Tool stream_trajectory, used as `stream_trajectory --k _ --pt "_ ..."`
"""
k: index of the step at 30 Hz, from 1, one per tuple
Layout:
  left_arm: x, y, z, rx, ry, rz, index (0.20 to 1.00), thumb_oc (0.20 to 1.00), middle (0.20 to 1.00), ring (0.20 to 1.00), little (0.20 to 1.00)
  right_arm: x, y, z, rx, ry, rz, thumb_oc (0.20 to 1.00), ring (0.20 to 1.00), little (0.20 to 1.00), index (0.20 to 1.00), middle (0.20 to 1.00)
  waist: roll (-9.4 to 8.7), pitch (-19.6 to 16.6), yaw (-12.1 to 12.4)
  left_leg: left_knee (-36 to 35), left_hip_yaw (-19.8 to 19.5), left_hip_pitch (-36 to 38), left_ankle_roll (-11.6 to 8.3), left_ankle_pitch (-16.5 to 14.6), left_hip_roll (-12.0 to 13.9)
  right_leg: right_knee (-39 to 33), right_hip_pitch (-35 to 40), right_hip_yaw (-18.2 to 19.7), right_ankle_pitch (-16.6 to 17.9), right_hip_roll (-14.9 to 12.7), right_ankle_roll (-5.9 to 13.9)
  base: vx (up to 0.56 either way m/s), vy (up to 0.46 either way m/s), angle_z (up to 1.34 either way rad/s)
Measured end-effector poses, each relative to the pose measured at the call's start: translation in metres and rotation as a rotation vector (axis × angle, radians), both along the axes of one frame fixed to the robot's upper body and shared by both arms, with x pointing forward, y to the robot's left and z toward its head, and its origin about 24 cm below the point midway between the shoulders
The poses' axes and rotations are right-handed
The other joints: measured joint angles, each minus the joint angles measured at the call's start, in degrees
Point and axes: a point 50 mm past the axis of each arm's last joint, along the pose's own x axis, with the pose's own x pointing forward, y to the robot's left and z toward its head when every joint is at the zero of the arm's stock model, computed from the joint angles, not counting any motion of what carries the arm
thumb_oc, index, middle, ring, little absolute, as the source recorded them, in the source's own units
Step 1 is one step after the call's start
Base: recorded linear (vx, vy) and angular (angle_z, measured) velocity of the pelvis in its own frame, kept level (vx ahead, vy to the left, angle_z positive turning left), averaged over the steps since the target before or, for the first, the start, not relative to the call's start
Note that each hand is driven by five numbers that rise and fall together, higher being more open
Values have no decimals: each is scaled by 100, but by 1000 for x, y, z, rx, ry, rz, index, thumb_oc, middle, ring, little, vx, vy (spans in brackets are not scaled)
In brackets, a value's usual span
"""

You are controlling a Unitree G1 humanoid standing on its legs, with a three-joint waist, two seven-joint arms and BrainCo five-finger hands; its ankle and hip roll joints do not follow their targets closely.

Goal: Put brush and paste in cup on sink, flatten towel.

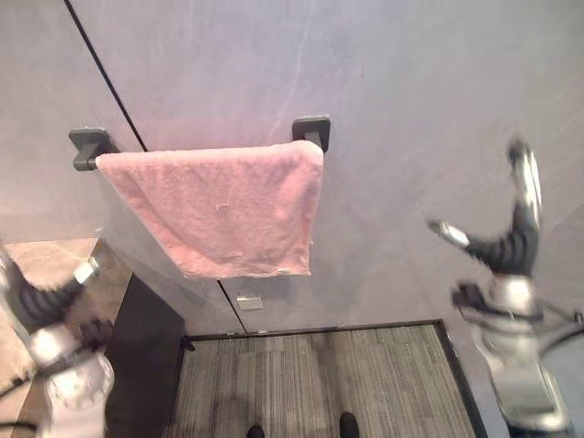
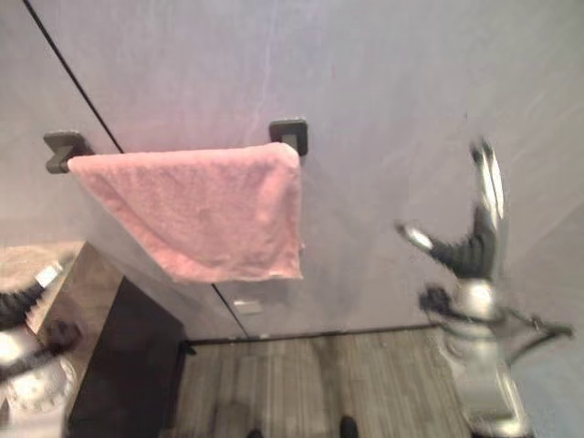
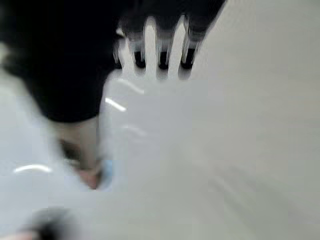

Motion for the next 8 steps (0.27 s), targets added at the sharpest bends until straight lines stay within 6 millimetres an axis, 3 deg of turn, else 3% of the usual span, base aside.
stream_trajectory --k 1,2,4,6,8 --pt "-4 1 -11 -38 54 0 1000 1000 1000 1000 1000 -3 -4 -12 31 65 -23 1000 1000 1000 1000 1000 -12 11 -53 -2 45 -18 -2 0 4 0 -50 46 24 8 17 -48 -30 -12" --pt "-13 1 -41 -94 197 -24 1000 1000 1000 1000 1000 -21 -13 -47 140 201 -73 1000 1000 1000 1000 1000 -3 48 -125 -2 46 7 -5 2 8 2 -20 56 27 12 26 -50 -34 -10" --pt "-23 -1 -77 -158 372 -28 1000 1000 1000 1000 1000 -35 -17 -86 282 380 -134 1000 1000 1000 1000 1000 -13 26 -197 -2 45 37 0 -4 8 -34 4 63 19 9 21 -44 -30 -3" --pt "-52 -14 -131 -318 649 -71 1000 1000 1000 1000 1000 -63 -16 -139 456 656 -183 1000 1000 1000 1000 1000 -50 29 -213 -2 42 124 -1 -22 6 -43 98 48 3 2 24 -31 -22 2" --pt "-79 -33 -162 -510 763 -30 1000 1000 1000 1000 1000 -81 -5 -165 547 801 -189 1000 1000 1000 1000 1000 -74 39 -195 -4 29 152 0 -23 1 -45 150 11 -10 -11 24 -6 -19 9"
